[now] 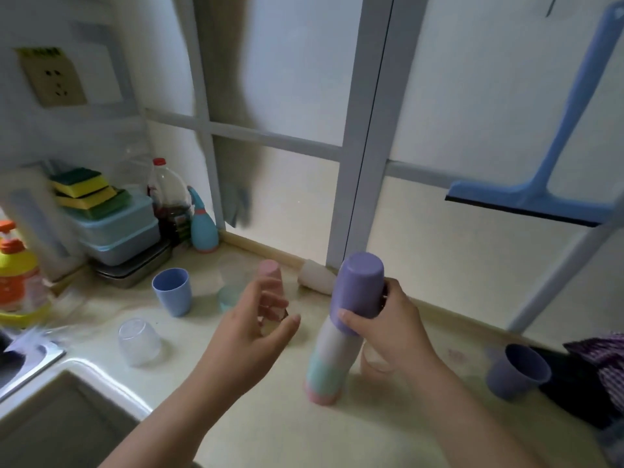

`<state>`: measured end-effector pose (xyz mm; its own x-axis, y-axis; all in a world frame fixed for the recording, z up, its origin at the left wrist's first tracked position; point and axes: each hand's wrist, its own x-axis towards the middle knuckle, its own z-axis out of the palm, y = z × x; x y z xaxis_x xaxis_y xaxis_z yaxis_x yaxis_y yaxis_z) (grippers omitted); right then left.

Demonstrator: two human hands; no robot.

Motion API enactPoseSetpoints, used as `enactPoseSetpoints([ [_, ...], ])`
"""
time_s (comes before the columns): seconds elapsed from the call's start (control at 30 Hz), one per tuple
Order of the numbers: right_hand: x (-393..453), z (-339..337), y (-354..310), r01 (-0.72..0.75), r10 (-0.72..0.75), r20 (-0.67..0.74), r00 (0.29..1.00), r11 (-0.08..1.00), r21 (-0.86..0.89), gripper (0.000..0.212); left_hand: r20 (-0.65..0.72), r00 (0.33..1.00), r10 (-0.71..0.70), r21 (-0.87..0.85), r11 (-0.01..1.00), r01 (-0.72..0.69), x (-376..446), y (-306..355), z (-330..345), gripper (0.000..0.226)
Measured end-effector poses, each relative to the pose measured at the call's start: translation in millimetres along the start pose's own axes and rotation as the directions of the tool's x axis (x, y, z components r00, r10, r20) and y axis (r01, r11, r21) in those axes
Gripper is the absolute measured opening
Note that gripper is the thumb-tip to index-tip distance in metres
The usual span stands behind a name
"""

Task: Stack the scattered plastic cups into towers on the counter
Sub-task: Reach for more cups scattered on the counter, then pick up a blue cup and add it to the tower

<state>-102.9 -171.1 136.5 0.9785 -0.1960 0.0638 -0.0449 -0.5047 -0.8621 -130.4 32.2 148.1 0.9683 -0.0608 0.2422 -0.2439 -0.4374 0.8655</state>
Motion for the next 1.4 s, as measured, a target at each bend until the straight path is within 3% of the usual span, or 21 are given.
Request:
enactPoseSetpoints([
  [0.17, 1, 22, 31, -0.106, 0.116, 0.100, 0.988, 0.989, -0.101, 0.070, -0.034, 0.997, -0.068, 0.045, 0.997, 0.069, -16, -19, -7, 0.038],
  [0.23, 0, 23, 29, -0.092, 0.101, 0.078, 0.992, 0.989, -0.115, 0.081, -0.034, 0.995, -0.093, 0.075, 0.993, 0.096, -18, -28, -11, 0.032],
  [0.3, -2, 18, 14, -0.013, 0.008, -0.034, 0.999, 0.986, -0.164, 0.090, -0.049, 0.993, -0.103, 0.098, 0.989, 0.108, -17, -37, -16, 0.030],
  [0.4, -7, 13, -22, 0.197, -0.235, -0.155, 0.960, 0.954, -0.225, 0.074, -0.064, 0.993, -0.098, 0.116, 0.988, 0.105, -7, -49, -24, 0.028],
  [0.53, -5, 44, -55, 0.366, -0.383, -0.009, 0.924, 0.888, -0.277, 0.054, -0.071, 0.995, -0.070, 0.134, 0.988, 0.079, 14, -67, -39, 0.023],
  [0.67, 14, 110, -56, 0.371, -0.334, 0.169, 0.927, 0.879, -0.298, 0.049, -0.055, 0.997, -0.053, 0.182, 0.981, 0.063, 38, -98, -68, 0.019],
  [0.8, 40, 185, -60, 0.342, -0.267, 0.260, 0.928, 0.890, -0.303, 0.048, -0.049, 0.996, -0.073, 0.289, 0.954, 0.085, 67, -147, -119, 0.022],
  [1.03, 78, 300, -73, 0.299, -0.180, 0.367, 0.913, 0.906, -0.299, 0.052, 0.031, 0.993, -0.118, 0.522, 0.849, 0.085, 134, -250, -189, 0.065],
  [1.2, 76, 324, -60, 0.199, -0.065, 0.376, 0.924, 0.924, -0.328, 0.056, 0.168, 0.956, -0.240, 0.528, 0.841, 0.118, 167, -289, -181, 0.086],
  [1.3, 77, 325, -52, 0.165, -0.037, 0.354, 0.935, 0.926, -0.339, 0.056, 0.178, 0.937, -0.301, 0.480, 0.857, 0.184, 182, -298, -165, 0.092],
  [1.4, 78, 321, -48, 0.131, -0.013, 0.324, 0.946, 0.930, -0.345, 0.055, 0.204, 0.908, -0.366, 0.537, 0.817, 0.208, 192, -305, -152, 0.096],
])
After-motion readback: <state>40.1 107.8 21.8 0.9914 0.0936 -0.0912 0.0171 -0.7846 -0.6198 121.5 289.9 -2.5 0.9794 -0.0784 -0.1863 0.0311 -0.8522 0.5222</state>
